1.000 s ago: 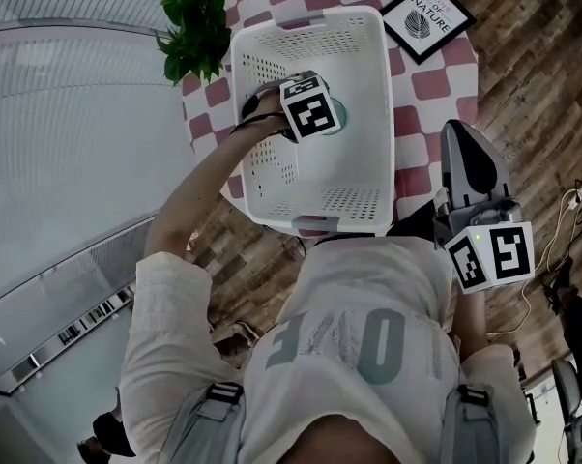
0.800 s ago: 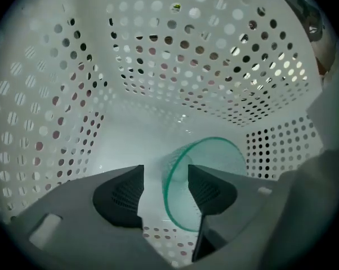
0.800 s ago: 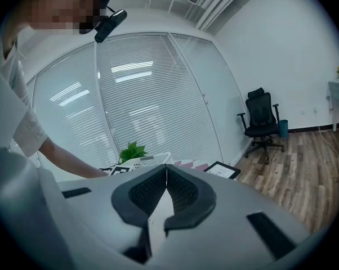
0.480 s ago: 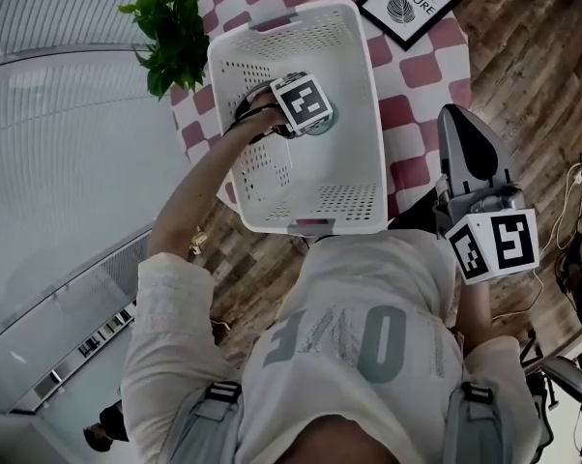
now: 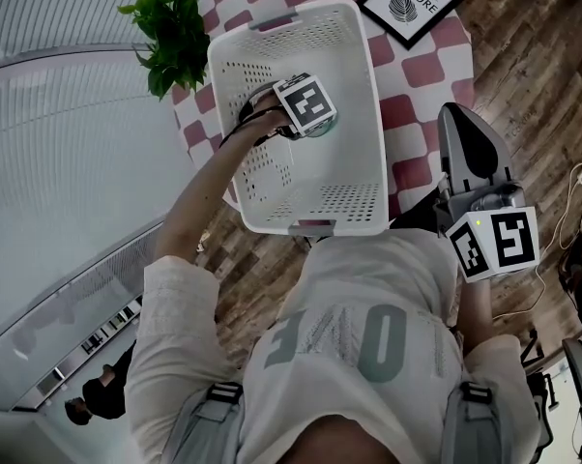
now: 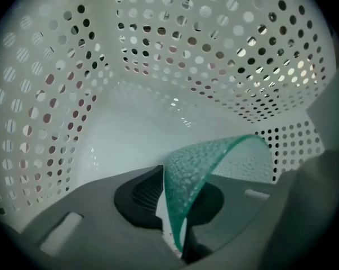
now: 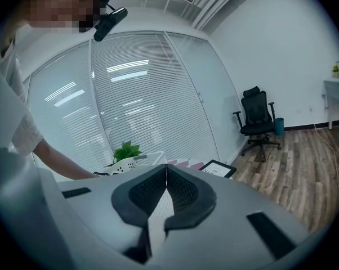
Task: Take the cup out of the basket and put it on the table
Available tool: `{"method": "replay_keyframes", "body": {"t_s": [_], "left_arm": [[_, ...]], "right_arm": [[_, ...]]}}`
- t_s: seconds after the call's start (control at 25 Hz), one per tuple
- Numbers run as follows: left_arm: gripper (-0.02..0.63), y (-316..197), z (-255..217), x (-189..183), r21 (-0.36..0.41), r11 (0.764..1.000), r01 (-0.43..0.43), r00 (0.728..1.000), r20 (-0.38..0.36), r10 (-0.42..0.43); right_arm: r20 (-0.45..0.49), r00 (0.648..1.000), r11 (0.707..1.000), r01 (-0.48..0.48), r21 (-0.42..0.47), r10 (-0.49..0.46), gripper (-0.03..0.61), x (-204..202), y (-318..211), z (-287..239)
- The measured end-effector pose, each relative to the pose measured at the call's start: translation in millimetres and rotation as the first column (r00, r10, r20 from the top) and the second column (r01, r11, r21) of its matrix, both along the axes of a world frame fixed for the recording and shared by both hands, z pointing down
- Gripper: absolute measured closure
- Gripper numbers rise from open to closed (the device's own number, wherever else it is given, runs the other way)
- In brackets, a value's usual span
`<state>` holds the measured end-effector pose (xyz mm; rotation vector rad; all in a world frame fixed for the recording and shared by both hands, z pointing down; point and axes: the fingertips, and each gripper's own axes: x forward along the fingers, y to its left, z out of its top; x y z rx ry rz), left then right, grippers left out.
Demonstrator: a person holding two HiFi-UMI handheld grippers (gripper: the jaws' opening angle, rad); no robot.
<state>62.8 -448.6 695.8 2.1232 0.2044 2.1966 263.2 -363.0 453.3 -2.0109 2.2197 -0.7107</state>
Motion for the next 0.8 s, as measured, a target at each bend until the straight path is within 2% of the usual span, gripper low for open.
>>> {"method": "replay_keyframes", "body": {"t_s": [0.04,0.2,0.4,0.56,0.8], "left_arm": [[0.578,2.1,-0.2,0.3,-0.002,1.0,-0.001,1.0,-0.001,0.001],[0.588,3.3,1.8,1.0,-0.002,1.0,0.019,1.0,-0.001,-0.019],[0.591,1.2,2.9,0.5,-0.009,0.997,0.079,0.997,-0.009,-0.079],[0.591,-3.1,-0.7,-1.8,0.021,0.991,0.131,0.991,-0.016,-0.13],[0.592,-8.1,-34.8,7.4,0.073,0.969,0.236,0.967,-0.118,-0.226]], "right_arm": [[-0.001,1.0,1.0,0.002,-0.002,-0.002,0.568,-0.2,0.4,0.5],[-0.005,1.0,1.0,0.003,-0.005,-0.003,0.568,-0.7,1.8,2.4],[-0.013,1.0,1.0,0.016,-0.002,-0.016,0.568,-4.7,2.0,-2.1],[-0.031,0.999,0.999,0.042,0.014,-0.041,0.568,-10.4,2.3,-9.6],[-0.063,0.994,0.995,0.092,0.046,-0.089,0.568,-29.5,-5.5,-31.3]]}}
